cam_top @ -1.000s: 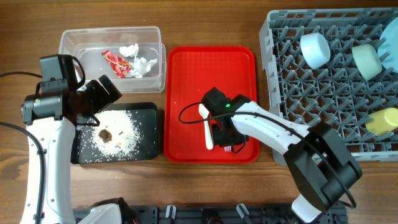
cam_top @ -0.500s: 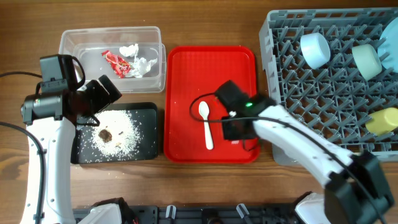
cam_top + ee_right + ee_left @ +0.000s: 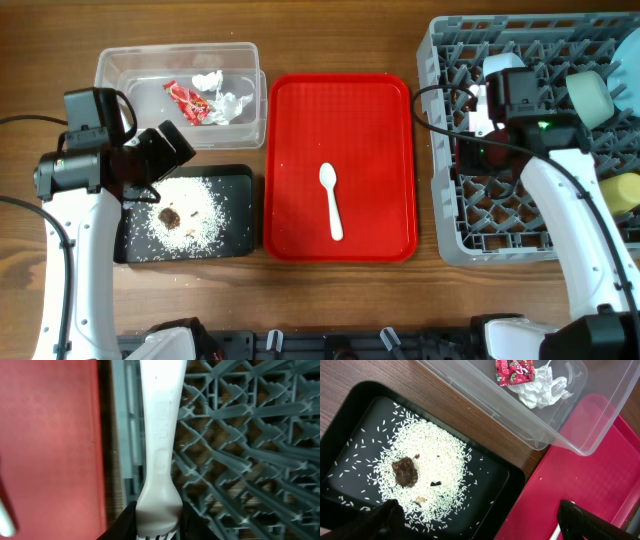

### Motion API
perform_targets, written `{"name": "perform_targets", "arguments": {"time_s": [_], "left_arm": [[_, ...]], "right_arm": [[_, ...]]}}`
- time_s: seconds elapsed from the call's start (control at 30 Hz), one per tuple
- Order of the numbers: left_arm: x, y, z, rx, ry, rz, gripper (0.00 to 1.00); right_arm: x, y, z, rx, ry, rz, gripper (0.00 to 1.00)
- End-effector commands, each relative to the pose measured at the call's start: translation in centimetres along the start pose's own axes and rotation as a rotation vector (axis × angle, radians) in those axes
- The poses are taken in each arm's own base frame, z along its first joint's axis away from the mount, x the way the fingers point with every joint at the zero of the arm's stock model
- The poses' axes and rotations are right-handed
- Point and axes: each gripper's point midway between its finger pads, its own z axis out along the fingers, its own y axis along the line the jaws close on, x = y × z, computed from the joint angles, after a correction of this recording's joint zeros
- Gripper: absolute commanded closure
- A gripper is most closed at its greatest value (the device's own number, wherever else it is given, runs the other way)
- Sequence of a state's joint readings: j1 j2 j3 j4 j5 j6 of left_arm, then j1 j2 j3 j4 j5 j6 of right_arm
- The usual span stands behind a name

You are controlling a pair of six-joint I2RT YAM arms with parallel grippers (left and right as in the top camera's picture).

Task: Sort waste into correct bins and load items into the dishwasher rack
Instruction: 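Carry the fork right and drop it into the rack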

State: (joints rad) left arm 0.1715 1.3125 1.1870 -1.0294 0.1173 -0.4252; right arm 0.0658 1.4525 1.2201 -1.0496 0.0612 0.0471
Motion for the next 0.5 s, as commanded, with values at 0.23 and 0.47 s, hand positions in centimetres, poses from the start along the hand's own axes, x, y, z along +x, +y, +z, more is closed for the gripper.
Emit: {"name": "perform_targets", "arguments": {"time_s": [0.23,0.47], "left_arm": [[-0.1,-0.1,-0.1,0.007,0.001,-0.013,0.0],[-0.1,-0.1,-0.1,0.007,0.001,-0.013,0.0]], "right_arm": [[1.6,0.7,5.2,-0.051,0.167,-0.098,0.84],[-0.7,-0.4,1.6,0.013,0.069,-0.062,0.54]]}}
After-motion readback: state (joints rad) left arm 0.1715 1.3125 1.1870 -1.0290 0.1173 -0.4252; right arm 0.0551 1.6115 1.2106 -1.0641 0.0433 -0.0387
